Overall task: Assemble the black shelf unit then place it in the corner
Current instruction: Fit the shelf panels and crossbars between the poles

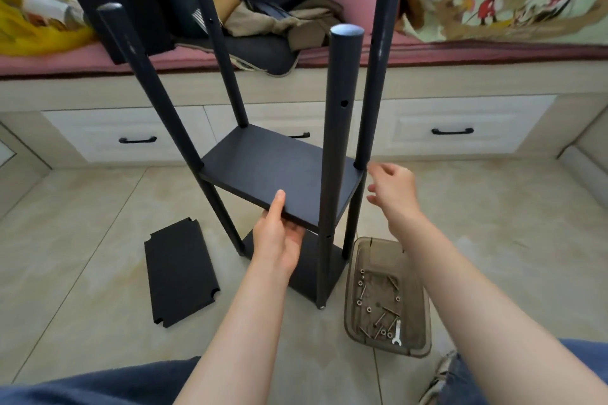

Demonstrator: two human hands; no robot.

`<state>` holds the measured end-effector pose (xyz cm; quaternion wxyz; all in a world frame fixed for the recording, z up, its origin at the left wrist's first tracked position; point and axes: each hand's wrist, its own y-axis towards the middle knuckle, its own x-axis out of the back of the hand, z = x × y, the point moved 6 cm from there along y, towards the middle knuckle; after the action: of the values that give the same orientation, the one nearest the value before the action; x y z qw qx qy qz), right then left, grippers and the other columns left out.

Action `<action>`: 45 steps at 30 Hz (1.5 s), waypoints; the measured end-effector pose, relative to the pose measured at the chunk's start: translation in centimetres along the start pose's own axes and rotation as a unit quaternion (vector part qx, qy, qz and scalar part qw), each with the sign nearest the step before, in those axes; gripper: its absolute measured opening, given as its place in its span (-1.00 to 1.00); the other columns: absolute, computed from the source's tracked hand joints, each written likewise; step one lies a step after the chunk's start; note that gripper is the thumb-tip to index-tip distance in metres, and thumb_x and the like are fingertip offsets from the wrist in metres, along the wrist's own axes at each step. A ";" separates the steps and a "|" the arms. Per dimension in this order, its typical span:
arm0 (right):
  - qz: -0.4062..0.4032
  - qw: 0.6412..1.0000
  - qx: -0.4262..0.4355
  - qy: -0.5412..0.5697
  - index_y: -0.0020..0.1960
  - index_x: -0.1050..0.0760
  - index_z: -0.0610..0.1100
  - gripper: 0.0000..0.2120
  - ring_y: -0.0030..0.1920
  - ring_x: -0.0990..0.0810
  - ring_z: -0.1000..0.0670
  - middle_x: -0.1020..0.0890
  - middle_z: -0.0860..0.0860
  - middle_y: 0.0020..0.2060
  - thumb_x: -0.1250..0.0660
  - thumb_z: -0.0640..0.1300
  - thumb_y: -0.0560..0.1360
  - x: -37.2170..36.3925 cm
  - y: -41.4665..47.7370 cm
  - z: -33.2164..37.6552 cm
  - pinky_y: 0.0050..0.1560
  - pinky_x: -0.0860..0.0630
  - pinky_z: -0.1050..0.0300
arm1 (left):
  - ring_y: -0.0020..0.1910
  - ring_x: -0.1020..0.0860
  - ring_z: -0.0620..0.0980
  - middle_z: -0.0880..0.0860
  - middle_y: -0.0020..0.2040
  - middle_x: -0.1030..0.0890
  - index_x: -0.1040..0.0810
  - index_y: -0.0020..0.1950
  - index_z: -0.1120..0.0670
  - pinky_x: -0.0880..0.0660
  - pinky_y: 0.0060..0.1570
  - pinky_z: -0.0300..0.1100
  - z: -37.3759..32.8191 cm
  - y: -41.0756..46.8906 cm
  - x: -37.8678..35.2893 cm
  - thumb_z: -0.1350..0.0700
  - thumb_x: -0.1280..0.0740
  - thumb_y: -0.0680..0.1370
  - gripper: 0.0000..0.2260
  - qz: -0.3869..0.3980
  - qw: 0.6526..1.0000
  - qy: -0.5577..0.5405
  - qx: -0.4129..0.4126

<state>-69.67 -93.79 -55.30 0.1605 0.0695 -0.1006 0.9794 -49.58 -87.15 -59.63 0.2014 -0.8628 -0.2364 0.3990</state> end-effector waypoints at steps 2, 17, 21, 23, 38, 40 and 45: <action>0.028 0.993 0.057 -0.096 0.42 -0.42 -0.26 -0.51 0.00 -0.59 -0.04 -0.59 -0.10 0.18 -0.30 0.00 0.60 -0.3 0.5 2.1 -0.01 -0.60 0.03 | 0.13 -0.68 0.14 0.17 0.18 -0.68 -0.49 0.38 0.16 -0.65 0.07 0.03 0.1 0.3 0.0 0.12 -0.43 0.59 -0.61 -0.005 1.000 -0.012 0.008; 0.135 0.936 0.181 -0.270 0.09 -0.55 -0.31 -0.70 -0.13 -0.69 -0.16 -0.67 -0.20 -0.07 -0.27 -0.06 0.63 -1.6 3.4 7.1 -0.10 -0.67 -0.13 | 0.16 -0.63 0.25 0.19 0.22 -0.63 -0.47 0.39 0.12 -0.62 0.05 0.20 2.2 3.4 -1.3 0.20 -0.49 0.52 -0.54 -0.011 0.998 -0.033 0.059; 0.139 0.938 0.170 -0.268 0.08 -0.55 -0.29 -0.72 -0.14 -0.69 -0.14 -0.65 -0.17 -0.13 -0.28 -0.05 0.63 -1.5 3.5 7.2 -0.13 -0.68 -0.08 | 0.17 -0.62 0.24 0.19 0.24 -0.63 -0.49 0.39 0.12 -0.58 0.15 0.24 2.2 3.6 -1.4 0.20 -0.49 0.52 -0.54 0.002 0.998 -0.037 0.059; 0.140 0.941 0.165 -0.262 0.08 -0.55 -0.29 -0.73 -0.12 -0.68 -0.13 -0.63 -0.14 -0.16 -0.29 -0.05 0.62 -1.5 3.5 7.2 -0.16 -0.69 -0.05 | 0.18 -0.62 0.24 0.18 0.24 -0.63 -0.49 0.39 0.12 -0.57 0.18 0.24 2.2 3.6 -1.4 0.19 -0.49 0.52 -0.55 0.004 0.998 -0.033 0.056; 0.130 0.940 0.179 -0.258 0.11 -0.56 -0.30 -0.71 -0.12 -0.67 -0.12 -0.64 -0.15 -0.07 -0.32 -0.06 0.61 -1.4 3.4 7.1 -0.21 -0.68 0.03 | 0.20 -0.61 0.23 0.18 0.26 -0.62 -0.47 0.40 0.10 -0.55 0.22 0.25 2.0 3.2 -1.3 0.19 -0.48 0.53 -0.54 0.000 0.999 -0.017 0.042; 0.135 0.939 0.177 -0.261 0.12 -0.55 -0.30 -0.71 -0.13 -0.67 -0.12 -0.65 -0.17 -0.06 -0.32 -0.06 0.61 -1.5 3.5 7.0 -0.18 -0.69 -0.01 | 0.21 -0.61 0.23 0.18 0.27 -0.61 -0.48 0.40 0.10 -0.55 0.23 0.25 2.0 3.1 -1.3 0.20 -0.47 0.53 -0.55 0.006 0.999 -0.021 0.040; 0.130 0.938 0.183 -0.265 0.11 -0.56 -0.29 -0.71 -0.17 -0.67 -0.08 -0.66 -0.17 -0.08 -0.31 -0.05 0.61 -1.4 3.3 6.9 -0.19 -0.69 -0.03 | 0.20 -0.61 0.21 0.17 0.26 -0.62 -0.49 0.40 0.12 -0.56 0.23 0.20 2.1 2.8 -1.2 0.19 -0.46 0.55 -0.58 0.008 0.999 -0.019 0.037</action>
<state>-68.70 -98.82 -49.47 -0.0166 0.3408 0.0332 0.9394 -51.19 -89.79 -61.68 0.2250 -0.8489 -0.2181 0.4258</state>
